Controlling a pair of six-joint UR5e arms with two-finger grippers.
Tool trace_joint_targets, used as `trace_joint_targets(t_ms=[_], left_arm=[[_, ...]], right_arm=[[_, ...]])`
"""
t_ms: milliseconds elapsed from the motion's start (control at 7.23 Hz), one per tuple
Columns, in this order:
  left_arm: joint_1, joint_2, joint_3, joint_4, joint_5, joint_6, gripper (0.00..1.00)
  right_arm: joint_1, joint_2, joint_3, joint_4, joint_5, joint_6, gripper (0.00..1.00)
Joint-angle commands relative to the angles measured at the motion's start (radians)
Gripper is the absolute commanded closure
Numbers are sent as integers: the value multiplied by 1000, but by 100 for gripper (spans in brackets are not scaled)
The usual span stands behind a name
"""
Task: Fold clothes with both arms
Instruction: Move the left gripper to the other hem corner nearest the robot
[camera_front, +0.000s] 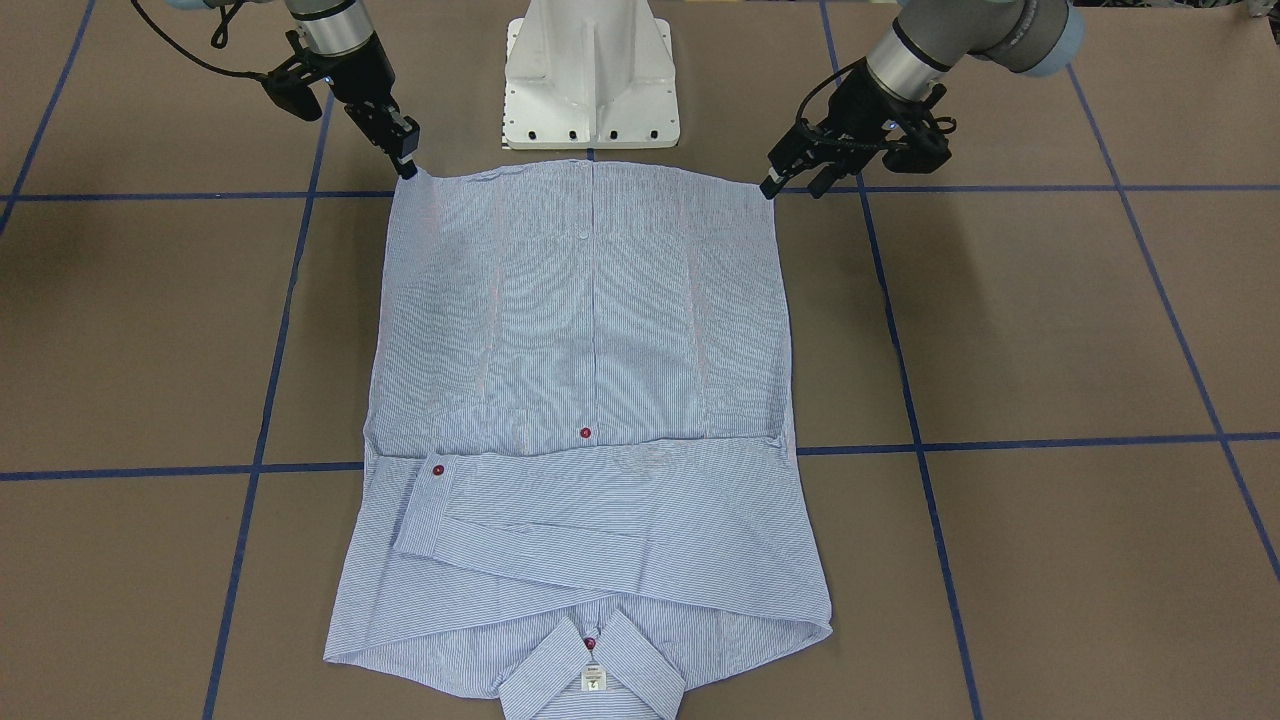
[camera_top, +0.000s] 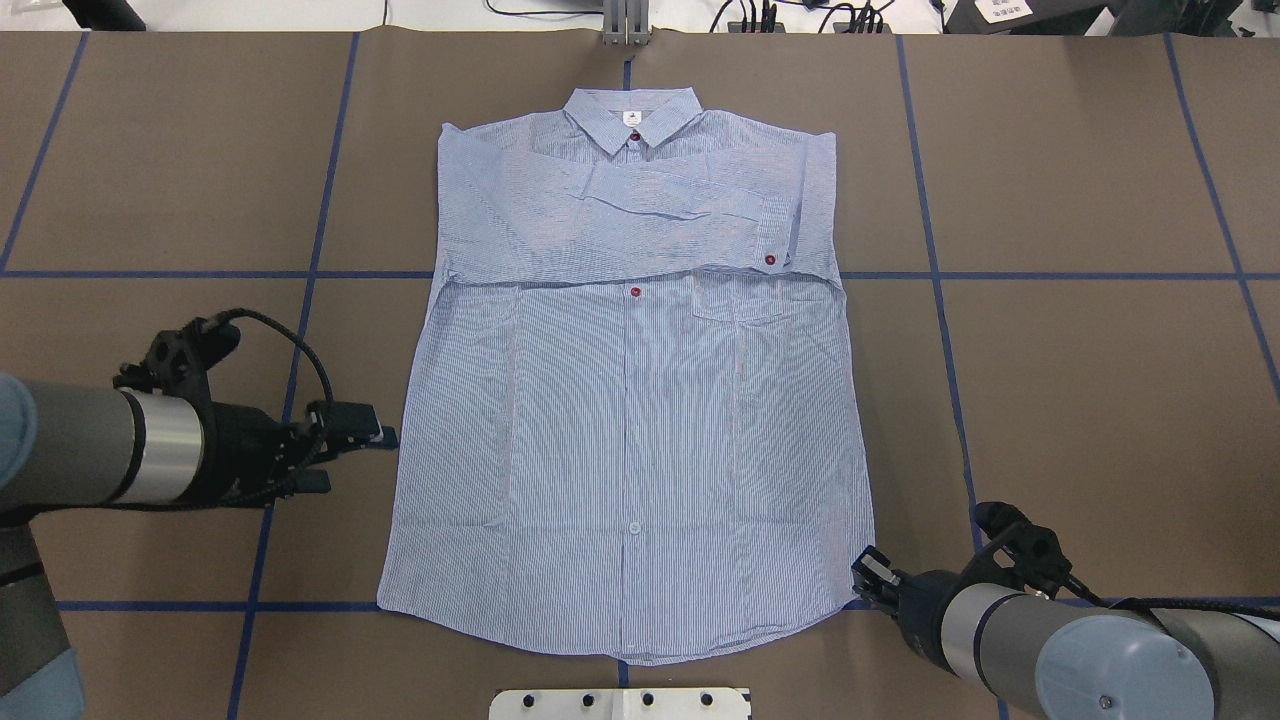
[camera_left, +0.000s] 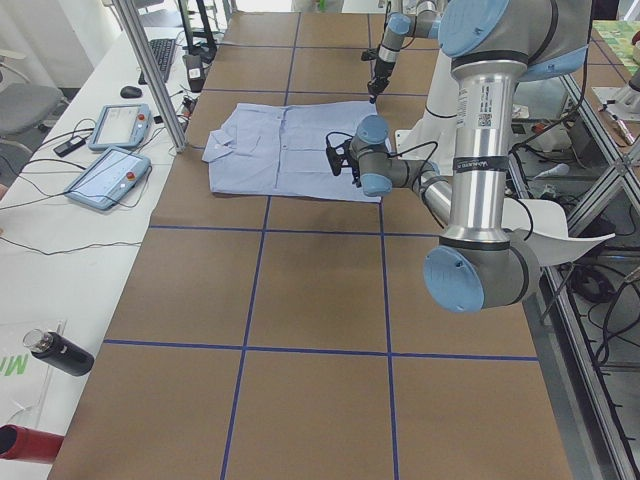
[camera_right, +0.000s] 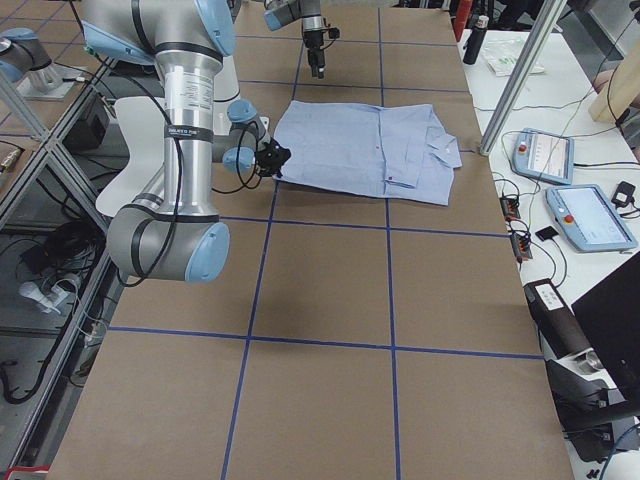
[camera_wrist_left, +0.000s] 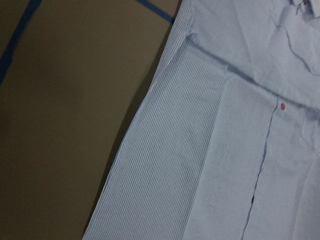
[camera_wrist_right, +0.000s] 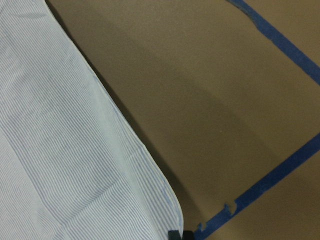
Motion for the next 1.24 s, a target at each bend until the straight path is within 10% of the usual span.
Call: trace_joint_targets(t_ms=[0, 1107], left_arm=[[52, -3, 14, 64, 14, -9, 10], [169, -12, 78, 68, 51, -125, 28]], right_arm=[[6, 4, 0, 0, 1, 0, 100], [14, 5, -3, 0, 1, -1, 100]])
